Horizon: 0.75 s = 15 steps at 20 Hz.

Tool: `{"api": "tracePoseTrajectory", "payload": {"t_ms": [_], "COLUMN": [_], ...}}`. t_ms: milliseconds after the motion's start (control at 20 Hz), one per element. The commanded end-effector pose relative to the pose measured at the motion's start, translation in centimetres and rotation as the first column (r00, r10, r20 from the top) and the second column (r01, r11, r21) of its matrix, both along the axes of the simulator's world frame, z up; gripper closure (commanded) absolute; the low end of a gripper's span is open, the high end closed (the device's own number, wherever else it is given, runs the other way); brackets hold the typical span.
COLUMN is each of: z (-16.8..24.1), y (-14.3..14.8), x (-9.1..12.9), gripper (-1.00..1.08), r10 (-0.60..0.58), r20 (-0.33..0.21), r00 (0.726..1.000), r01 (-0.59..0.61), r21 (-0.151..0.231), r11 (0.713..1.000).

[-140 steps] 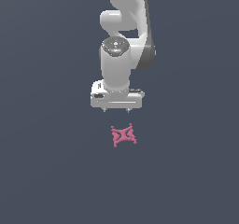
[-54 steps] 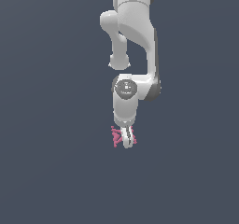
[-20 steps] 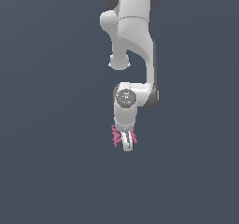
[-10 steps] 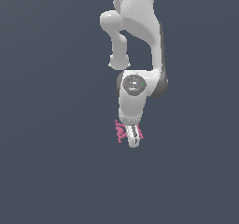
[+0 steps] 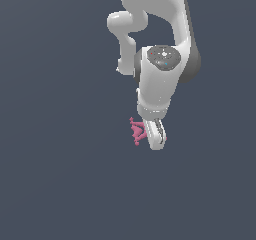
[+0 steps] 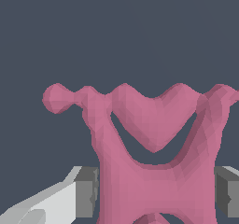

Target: Pick up the object and move it to a goal position.

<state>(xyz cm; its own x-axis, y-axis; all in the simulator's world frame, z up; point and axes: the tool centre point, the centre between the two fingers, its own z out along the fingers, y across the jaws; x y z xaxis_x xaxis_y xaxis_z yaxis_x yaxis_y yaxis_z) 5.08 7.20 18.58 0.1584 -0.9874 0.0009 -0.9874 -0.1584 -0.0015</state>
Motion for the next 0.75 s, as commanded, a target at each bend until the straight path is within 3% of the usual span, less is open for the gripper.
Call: {"api": "tracePoseTrajectory", "payload": {"t_ms": [0,350,700], "z": [1.9,4.9,5.1], "y": [0.6,1.5,1.7], "x": [0.2,0.6,0.8], "gripper": [1.08,1.08,1.08], "r10": [0.000,0.000,0.001], "r20": [-0.002,-0.002,-0.002], "r00": [1.000,1.000,1.000], "r01": [0.000,0.000,-0.001], "r21": [-0.001,0.000,0.000], "r11": [1.000,1.000,1.000]}}
